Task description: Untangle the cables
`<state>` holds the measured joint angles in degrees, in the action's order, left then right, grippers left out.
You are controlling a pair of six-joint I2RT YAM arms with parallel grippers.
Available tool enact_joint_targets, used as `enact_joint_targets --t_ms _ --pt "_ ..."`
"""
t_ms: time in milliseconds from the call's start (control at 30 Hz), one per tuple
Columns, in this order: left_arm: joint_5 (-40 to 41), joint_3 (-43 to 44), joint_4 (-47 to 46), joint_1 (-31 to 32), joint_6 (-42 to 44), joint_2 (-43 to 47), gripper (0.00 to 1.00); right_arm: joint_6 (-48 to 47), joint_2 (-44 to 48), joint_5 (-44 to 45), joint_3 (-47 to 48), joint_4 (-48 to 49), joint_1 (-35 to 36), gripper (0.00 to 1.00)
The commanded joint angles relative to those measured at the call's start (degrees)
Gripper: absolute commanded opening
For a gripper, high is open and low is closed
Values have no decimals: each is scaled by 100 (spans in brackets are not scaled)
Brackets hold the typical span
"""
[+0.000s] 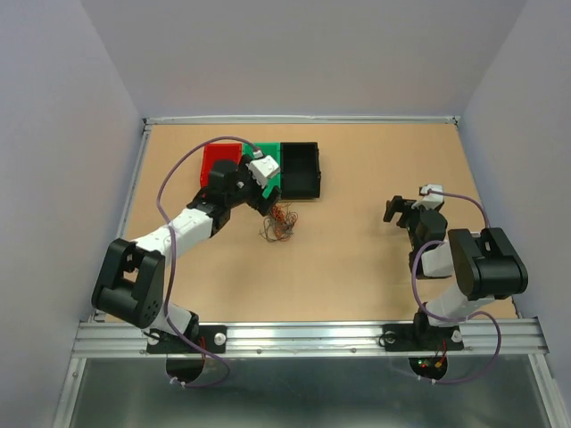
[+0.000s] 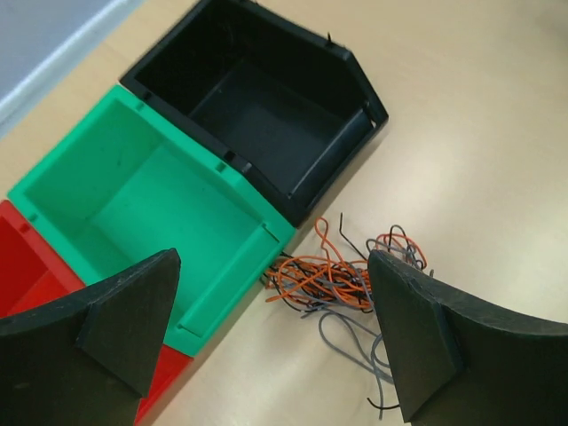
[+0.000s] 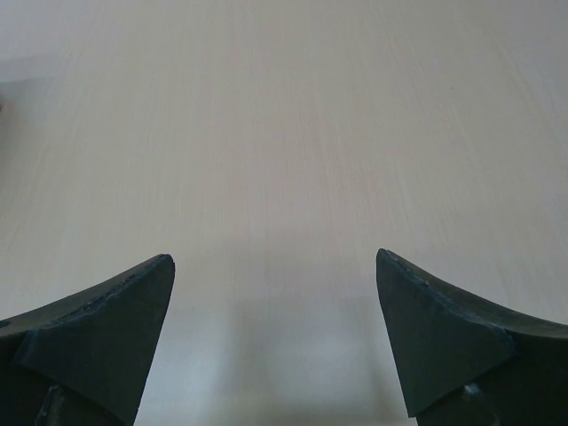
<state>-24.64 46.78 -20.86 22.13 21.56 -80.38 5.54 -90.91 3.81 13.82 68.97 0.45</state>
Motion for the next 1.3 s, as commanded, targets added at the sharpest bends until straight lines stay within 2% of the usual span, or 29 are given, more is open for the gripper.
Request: enact_joint_targets --t_ms 0,167,200,333,500,600,700,800,933,1000,1033,1067,1133,1167,1233,1267 --pt "450 436 415 177 472 -276 99 -150 12 -171 77 187 -18 100" --pt "460 692 969 274 647 -514 99 -194 380 14 129 -128 61 100" --pt "730 709 1014 361 613 -583 99 -168 555 75 129 -260 69 100" --pt "883 735 1286 555 779 -760 99 60 1496 400 147 -1277 69 100" --pt "1076 683 1576 994 1095 -892 99 1552 2796 358 -89 -1632 70 100" --pt "1075 621 1576 1065 1148 -909 99 1862 3489 147 -301 -1667 78 100" --pt "1006 648 1646 1074 1166 -971 99 2810 3878 488 -740 -1694 78 100" --pt "961 770 1813 1118 1219 -1216 99 2742 4379 182 -873 -1921 69 100" --pt "1233 946 1884 1153 1131 -1620 97 2777 4539 -363 -847 -2466 69 99" --pt "1383 1069 1963 1162 1069 -1770 90 2768 4416 -820 -715 -2651 78 99" --pt "1375 1096 1998 1153 1061 -1875 80 2733 4224 -1056 -662 -2756 70 99" --pt "1348 1131 2051 1162 1069 -1911 75 2724 4118 -1189 -627 -2775 69 98" --pt "1313 1201 2077 1153 1087 -1972 55 2681 3881 -1435 -504 -2775 69 97" --pt "1278 1210 2077 1153 1104 -1955 36 2637 3766 -1715 -460 -2775 69 93" --pt "1094 1201 2077 1153 1192 -1851 16 2619 3406 -2171 -364 -2662 87 88" --pt "850 1184 2199 1162 1227 -1798 13 2584 3144 -2357 -328 -2574 122 84"
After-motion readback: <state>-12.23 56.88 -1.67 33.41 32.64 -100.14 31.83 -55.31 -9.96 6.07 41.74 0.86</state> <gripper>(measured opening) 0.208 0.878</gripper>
